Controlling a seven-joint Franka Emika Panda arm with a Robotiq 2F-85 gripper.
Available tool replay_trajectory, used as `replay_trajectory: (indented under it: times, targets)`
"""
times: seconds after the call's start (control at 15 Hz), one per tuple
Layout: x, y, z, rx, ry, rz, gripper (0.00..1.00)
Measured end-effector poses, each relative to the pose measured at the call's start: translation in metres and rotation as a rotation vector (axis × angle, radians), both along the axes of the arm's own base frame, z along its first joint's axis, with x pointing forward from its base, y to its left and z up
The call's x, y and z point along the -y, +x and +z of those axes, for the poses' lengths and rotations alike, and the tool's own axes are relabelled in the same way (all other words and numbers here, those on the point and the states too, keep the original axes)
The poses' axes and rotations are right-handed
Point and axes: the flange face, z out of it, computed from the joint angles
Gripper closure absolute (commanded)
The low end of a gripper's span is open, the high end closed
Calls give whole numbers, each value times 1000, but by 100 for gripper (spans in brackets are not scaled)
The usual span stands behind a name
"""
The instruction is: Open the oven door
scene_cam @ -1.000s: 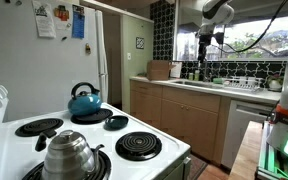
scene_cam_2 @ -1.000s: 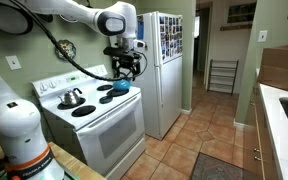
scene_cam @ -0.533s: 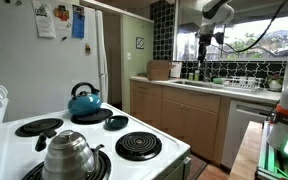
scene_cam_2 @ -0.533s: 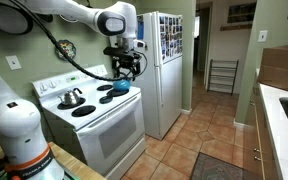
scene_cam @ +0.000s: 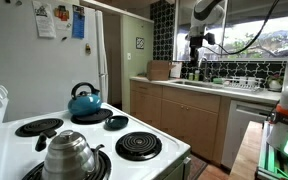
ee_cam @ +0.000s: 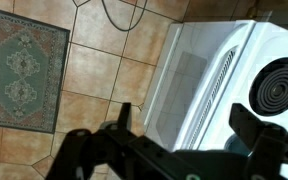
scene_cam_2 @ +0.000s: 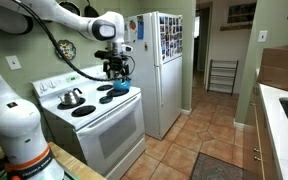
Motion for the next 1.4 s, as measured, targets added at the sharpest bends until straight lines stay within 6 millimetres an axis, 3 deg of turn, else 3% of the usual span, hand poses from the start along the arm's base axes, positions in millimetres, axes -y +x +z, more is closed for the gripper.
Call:
replay_trajectory:
  times: [0.2,1.07,1.2,1.4]
  targets:
    - [-42,7,-28,-10,-29,-26,0]
    - [-144,72,-191,-14,35,-162,0]
    - [-147,77,-200,-26,35,-158,0]
    - [-145,78,-194,-13,37,-160,0]
